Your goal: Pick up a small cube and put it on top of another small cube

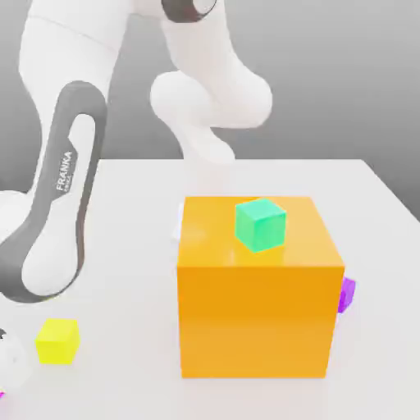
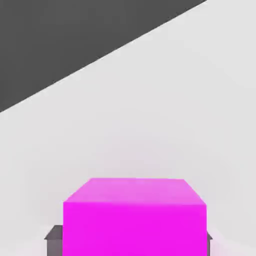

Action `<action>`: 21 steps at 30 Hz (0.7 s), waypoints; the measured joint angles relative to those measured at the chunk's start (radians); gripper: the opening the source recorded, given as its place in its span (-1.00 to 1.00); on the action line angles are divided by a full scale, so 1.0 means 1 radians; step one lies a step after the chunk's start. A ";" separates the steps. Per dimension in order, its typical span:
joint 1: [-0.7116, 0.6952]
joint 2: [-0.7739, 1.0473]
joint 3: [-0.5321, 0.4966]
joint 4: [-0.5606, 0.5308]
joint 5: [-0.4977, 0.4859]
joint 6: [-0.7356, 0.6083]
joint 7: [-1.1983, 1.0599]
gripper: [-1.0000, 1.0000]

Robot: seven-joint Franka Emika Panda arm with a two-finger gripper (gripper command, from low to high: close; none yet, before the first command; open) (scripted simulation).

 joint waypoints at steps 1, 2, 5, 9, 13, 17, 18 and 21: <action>0.014 -0.034 0.005 -0.012 -0.011 -0.023 -0.007 -1.00; 0.028 -0.068 0.014 -0.024 -0.020 -0.045 -0.018 -1.00; 0.070 -0.171 0.051 -0.063 -0.045 -0.109 -0.058 -1.00; 0.126 -0.308 0.103 -0.115 -0.078 -0.194 -0.116 -1.00; 0.208 -0.446 0.152 -0.168 -0.113 -0.278 -0.173 -1.00; 0.273 -0.587 0.183 -0.221 -0.154 -0.360 -0.228 -1.00; 0.283 -0.622 0.195 -0.235 -0.164 -0.380 -0.241 -1.00; 0.317 -0.728 0.235 -0.275 -0.196 -0.440 -0.283 -1.00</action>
